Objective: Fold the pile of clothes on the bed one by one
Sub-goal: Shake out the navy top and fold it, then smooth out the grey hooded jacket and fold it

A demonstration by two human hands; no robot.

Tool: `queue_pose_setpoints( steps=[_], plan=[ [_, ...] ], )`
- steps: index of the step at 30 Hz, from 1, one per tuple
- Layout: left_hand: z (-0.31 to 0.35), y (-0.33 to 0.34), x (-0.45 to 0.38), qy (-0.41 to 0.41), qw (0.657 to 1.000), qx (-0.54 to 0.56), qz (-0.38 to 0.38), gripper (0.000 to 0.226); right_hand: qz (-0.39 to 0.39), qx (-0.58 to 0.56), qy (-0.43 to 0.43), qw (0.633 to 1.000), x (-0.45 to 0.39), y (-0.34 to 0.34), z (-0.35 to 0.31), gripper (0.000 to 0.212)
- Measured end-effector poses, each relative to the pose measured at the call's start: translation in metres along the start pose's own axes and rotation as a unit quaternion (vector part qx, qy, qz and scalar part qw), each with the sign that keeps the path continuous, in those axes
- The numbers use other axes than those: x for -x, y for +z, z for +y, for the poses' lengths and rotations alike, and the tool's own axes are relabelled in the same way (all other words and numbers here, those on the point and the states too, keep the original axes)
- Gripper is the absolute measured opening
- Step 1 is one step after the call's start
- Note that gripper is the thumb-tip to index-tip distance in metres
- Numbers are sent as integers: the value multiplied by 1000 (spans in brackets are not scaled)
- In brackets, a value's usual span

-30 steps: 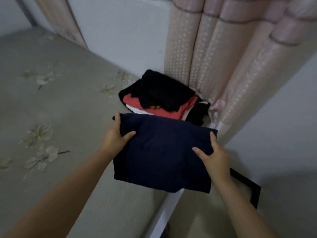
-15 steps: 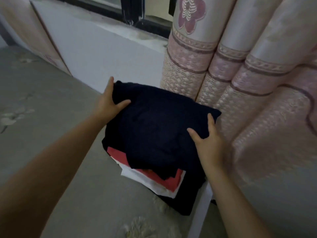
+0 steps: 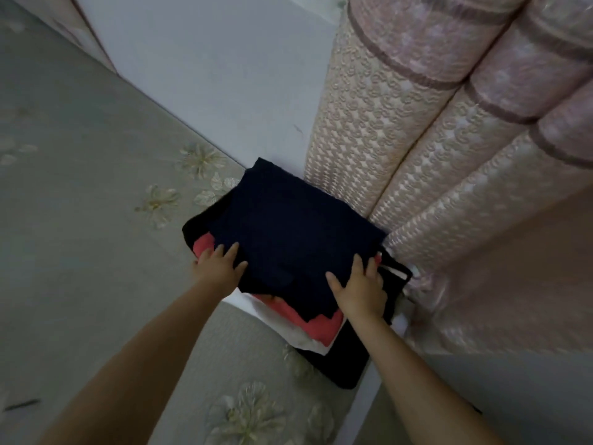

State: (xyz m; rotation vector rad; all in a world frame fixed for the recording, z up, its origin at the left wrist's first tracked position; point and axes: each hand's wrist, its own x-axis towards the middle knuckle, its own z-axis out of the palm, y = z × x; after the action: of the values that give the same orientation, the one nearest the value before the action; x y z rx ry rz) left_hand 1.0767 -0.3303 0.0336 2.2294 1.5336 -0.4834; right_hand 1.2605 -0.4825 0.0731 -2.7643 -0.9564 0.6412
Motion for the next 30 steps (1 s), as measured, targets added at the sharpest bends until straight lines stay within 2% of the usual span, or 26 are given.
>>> queue_pose_setpoints(
  steps=[3,6,11,15,20,25,30],
  plan=[
    [-7,-14,28,-20,997,35,70,56,25,22,-93,995,6,-14,-18,64],
    [-25,-41,62,-84,984,67,140,55,27,54,-225,973,14,-33,-58,59],
    [-69,-83,139,-235,937,89,243,50,-8,71,-445,893,51,-60,-155,46],
    [-100,-92,225,-371,870,119,302,47,-17,70,-615,786,115,-69,-222,42],
    [-121,-66,366,-530,792,119,279,52,-58,72,-738,669,225,-70,-263,49],
    [-117,-28,528,-680,675,106,265,53,-92,120,-860,487,369,-55,-258,55],
    [-88,31,665,-768,570,111,271,51,-123,111,-925,342,516,-32,-206,57]
  ],
)
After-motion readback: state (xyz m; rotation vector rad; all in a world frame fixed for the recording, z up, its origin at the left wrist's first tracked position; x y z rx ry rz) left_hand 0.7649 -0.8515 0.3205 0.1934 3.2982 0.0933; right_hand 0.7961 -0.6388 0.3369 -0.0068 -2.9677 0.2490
